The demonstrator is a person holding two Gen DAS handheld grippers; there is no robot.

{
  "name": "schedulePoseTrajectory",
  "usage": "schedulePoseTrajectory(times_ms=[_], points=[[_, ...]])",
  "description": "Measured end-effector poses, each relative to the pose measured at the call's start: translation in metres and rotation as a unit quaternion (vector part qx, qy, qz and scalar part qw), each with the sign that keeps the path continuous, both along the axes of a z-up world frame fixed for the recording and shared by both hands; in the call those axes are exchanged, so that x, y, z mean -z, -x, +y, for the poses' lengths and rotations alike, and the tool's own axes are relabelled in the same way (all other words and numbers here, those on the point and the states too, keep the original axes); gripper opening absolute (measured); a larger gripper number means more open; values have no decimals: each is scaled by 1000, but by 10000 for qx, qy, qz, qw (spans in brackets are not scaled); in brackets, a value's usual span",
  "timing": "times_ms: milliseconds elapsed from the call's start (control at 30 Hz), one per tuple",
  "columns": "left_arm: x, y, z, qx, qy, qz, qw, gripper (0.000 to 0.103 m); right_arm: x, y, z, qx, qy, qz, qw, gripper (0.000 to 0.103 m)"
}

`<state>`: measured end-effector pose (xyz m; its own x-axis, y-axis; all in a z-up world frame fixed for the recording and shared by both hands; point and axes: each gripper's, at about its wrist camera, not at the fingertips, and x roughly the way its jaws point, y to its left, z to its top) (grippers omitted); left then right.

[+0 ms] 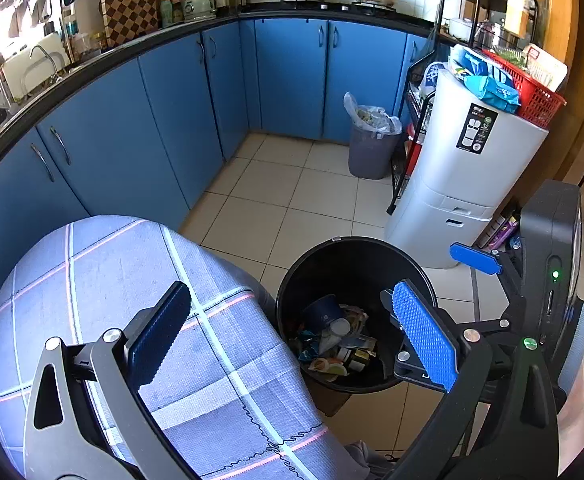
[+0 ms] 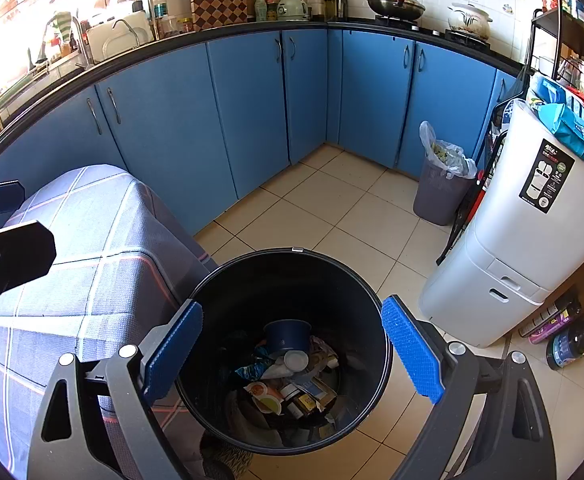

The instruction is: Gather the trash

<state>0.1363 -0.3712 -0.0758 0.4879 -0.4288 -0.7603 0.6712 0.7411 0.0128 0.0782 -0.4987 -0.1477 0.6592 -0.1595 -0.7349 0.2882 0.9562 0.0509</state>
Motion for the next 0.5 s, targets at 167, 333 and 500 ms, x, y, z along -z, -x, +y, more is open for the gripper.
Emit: schedulePoseTrajectory(times_ms=[167, 333, 500], points=[[0, 3, -1, 30, -17, -69, 10000, 100, 1, 1, 0, 8, 2, 8, 10000, 89], [0, 4, -2, 89, -34, -47, 9999, 100, 1, 1, 0, 13, 1, 15, 10000, 89], [1, 5, -3, 102, -121, -72, 9998, 100, 3, 1, -1, 14, -12, 15, 10000, 89]])
